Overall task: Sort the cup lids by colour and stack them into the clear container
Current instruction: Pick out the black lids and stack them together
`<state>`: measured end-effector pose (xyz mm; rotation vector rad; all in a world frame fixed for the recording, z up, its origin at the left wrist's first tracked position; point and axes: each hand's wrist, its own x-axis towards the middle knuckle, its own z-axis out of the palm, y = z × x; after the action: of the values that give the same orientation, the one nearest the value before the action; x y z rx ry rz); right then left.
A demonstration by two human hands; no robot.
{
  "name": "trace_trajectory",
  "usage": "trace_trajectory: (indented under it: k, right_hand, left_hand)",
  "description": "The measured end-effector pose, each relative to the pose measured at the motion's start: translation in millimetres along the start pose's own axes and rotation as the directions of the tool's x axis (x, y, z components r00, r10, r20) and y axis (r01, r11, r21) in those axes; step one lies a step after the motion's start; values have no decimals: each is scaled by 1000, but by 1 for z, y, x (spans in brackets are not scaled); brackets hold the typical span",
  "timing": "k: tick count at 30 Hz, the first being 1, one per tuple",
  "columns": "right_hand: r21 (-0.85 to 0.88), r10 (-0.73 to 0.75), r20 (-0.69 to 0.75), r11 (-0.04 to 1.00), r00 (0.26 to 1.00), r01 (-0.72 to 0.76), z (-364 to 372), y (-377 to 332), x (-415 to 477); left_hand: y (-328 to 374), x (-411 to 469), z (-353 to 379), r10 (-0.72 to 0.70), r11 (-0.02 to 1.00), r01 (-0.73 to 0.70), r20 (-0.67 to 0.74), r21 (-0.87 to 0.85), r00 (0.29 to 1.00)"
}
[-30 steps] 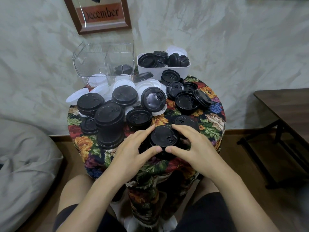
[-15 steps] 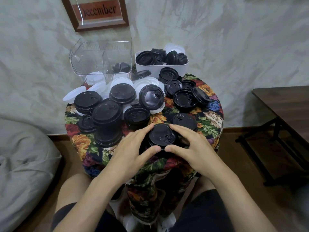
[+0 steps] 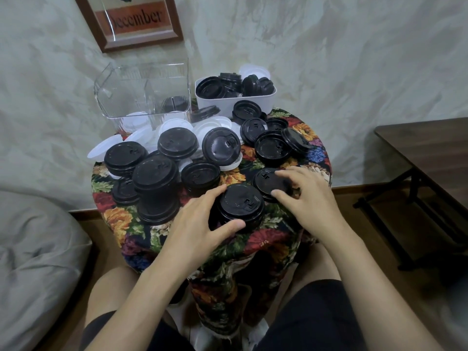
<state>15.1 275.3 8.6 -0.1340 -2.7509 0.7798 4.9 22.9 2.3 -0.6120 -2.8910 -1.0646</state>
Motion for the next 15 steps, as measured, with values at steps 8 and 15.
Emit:
trace_trajectory:
  k: [8, 15]
  right_hand:
    - [122, 50, 41, 991, 998, -55, 1, 0, 4]
    - [442, -43, 93, 897, 995, -2, -5, -26, -14]
  left_hand:
    - [-7, 1, 3, -11, 999, 12, 3, -52, 1000]
    - [-9, 2, 5, 24, 998, -24, -12, -55, 1000]
